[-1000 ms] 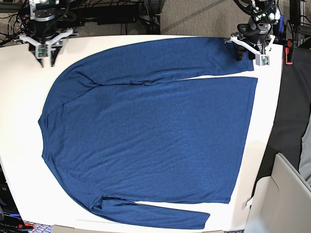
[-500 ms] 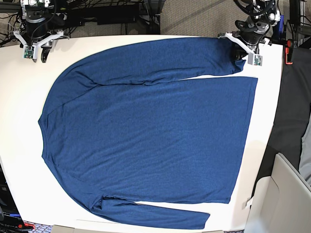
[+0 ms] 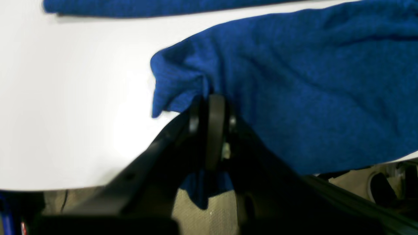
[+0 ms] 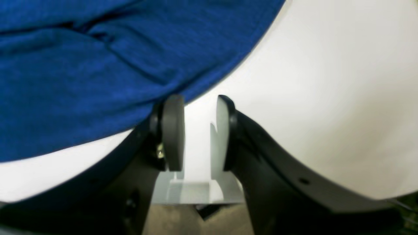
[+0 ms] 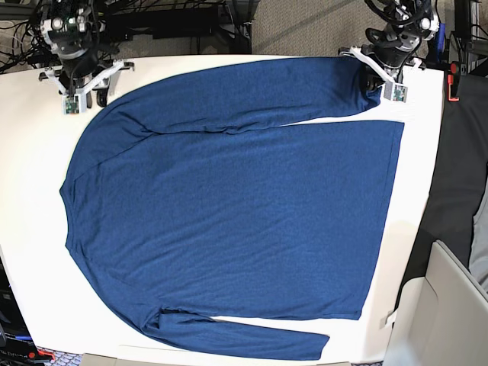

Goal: Fold the T-shirt properly
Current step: 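Lower both grippers to the shirt's shoulder corners, then grasp the shirt's shoulder corners with both grippers, then pull the grasped shoulder corners apart to straighten the shirt, then lift the shoulder edge and fold it over toward the hem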

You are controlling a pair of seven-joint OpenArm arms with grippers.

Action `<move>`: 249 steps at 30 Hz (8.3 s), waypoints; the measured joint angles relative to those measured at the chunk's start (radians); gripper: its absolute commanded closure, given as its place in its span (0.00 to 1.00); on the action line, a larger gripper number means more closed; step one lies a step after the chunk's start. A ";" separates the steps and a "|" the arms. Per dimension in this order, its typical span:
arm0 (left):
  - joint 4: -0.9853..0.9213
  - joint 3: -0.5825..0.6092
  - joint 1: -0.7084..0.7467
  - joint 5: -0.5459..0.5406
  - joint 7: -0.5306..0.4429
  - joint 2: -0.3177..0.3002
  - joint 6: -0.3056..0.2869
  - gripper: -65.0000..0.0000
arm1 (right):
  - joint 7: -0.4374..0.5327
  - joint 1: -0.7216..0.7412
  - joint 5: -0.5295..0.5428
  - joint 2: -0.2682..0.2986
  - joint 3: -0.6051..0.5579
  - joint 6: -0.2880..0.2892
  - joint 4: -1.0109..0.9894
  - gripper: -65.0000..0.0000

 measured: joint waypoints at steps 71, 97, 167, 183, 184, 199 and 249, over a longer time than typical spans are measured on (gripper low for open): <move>0.117 -0.055 -0.105 0.001 -0.041 -0.030 -0.008 1.00 | -0.273 0.233 0.283 -0.078 0.362 0.298 -0.238 1.00; -0.158 -0.050 -0.404 0.001 0.040 -0.024 -0.005 1.00 | -0.280 0.304 0.359 -0.123 0.364 0.295 -0.241 1.00; -0.114 -0.236 -0.147 -0.268 0.280 0.009 -0.145 1.00 | -0.287 0.155 0.579 -0.055 0.439 0.298 -0.240 1.00; 0.068 -0.237 -0.053 -0.265 0.287 0.009 -0.148 1.00 | -0.284 0.134 0.747 -0.024 0.441 0.299 -0.240 1.00; 0.067 -0.238 -0.081 -0.257 0.302 0.009 -0.148 1.00 | -0.284 0.160 0.746 -0.024 0.440 0.298 -0.240 1.00; 0.055 -0.238 -0.404 -0.262 0.381 0.009 -0.147 0.99 | -0.292 0.480 0.578 0.027 0.389 0.299 -0.357 1.00; -0.315 -0.319 -0.500 -0.261 0.372 0.015 -0.144 0.63 | -0.285 0.456 0.632 0.100 0.399 0.294 -0.446 0.62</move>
